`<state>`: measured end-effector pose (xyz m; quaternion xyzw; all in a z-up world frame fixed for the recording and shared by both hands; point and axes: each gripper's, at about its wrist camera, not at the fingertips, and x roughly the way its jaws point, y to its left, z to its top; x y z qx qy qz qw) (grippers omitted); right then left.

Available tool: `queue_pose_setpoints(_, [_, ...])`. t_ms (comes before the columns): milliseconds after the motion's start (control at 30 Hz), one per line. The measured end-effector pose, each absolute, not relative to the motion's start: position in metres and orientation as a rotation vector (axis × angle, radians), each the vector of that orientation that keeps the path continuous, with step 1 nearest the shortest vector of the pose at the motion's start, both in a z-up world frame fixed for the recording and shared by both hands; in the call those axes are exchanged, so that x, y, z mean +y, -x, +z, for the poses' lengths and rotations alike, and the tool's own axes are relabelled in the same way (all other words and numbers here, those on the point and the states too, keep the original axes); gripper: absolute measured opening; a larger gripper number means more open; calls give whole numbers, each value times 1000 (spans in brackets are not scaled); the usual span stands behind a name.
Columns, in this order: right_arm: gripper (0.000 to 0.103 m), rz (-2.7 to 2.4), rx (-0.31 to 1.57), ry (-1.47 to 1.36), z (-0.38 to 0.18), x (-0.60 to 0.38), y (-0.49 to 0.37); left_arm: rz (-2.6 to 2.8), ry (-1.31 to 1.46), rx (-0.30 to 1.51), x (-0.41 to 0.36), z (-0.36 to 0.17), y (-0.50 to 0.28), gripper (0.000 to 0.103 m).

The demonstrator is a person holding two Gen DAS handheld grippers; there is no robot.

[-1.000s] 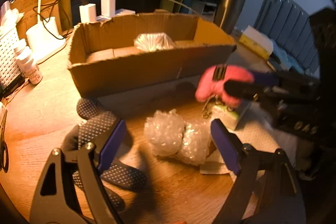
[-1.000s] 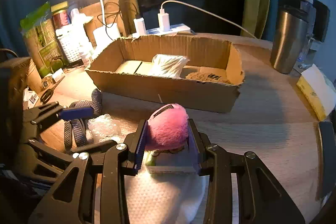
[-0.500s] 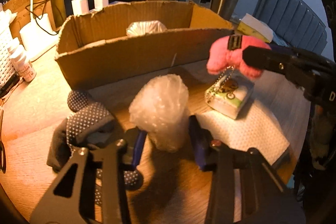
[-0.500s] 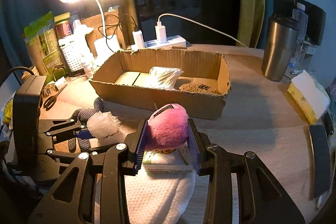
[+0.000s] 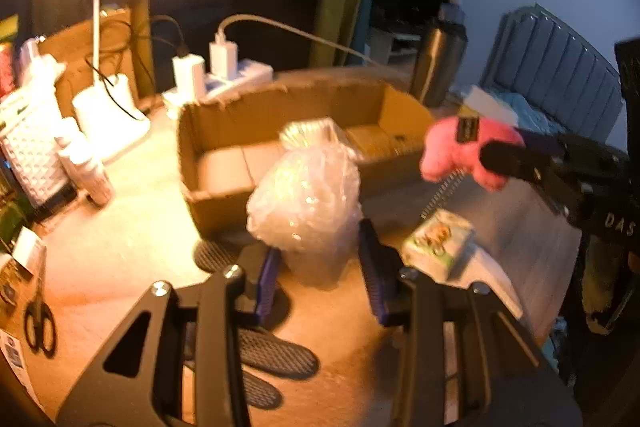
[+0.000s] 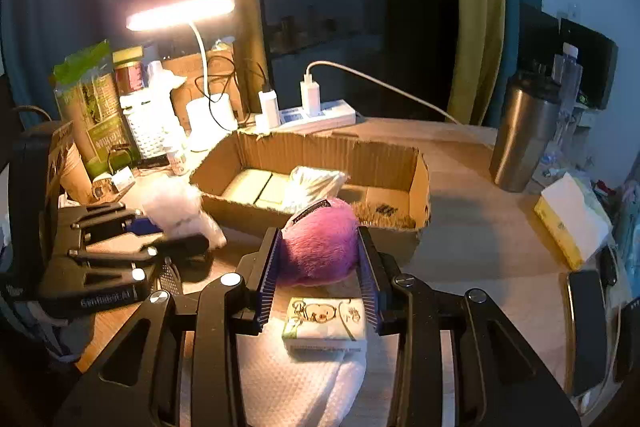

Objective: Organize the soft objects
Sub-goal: 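Carry both items to the box and release the bubble wrap from the left gripper, then lower the pink fluffy ball into the box and open the right gripper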

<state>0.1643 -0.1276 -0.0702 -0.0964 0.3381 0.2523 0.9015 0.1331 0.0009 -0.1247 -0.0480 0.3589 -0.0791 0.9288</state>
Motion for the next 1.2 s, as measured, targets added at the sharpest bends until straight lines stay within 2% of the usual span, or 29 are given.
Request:
queue_pose_setpoints(467, [39,529,646,214,-44,-119,-182,-86,111,614,32,-91,-155,38])
queue_pose_setpoints(900, [39,540,654,234,-47,-102,-205,-31,82,705,46,-124,-195,40])
queue_pose_setpoints(1000, [39,545,656,241,-48,-94,-211,-34,84,730,48,-128,-200,51])
queue_pose_setpoints(1067, [39,551,656,250,-49,-87,-214,-36,104,727,51,-129,-199,66])
queue_pose_setpoints(1200, [39,579,673,245,-57,-74,-225,-44,123,715,54,-126,-196,68])
